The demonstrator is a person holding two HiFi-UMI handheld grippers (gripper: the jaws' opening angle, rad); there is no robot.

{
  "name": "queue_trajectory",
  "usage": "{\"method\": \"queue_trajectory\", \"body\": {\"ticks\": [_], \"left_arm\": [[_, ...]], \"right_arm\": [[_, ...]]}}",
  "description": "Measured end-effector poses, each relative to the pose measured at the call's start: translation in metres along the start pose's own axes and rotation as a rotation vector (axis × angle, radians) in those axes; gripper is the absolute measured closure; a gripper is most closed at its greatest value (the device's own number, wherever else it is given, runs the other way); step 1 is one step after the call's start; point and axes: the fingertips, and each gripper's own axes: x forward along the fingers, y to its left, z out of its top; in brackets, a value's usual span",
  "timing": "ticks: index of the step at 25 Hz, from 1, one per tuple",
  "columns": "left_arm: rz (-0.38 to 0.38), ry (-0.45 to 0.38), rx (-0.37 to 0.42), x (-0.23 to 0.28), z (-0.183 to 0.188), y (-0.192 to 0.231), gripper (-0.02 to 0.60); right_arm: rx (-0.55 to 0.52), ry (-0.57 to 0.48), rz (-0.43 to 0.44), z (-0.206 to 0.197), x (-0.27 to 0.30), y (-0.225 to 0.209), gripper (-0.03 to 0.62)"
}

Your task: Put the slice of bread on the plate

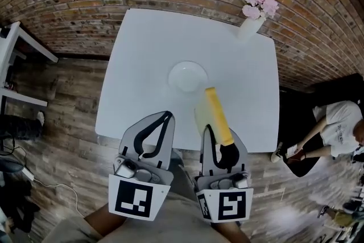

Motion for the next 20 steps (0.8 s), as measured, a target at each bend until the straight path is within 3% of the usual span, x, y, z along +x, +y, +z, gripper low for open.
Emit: {"method": "queue_trajectory", "body": {"ticks": [10, 20], "left_arm": [[0.042, 0.02, -0.038, 0.018, -0.009, 0.006, 0.572], [0.061, 0.025, 0.002, 0.027, -0.01, 0.009, 0.572]], "right_arm": [[-0.001, 0.01, 0.053, -0.013, 0.034, -0.01, 0.503], [0.011, 0.022, 0.105, -0.024, 0.06, -0.012, 0.503]]}}
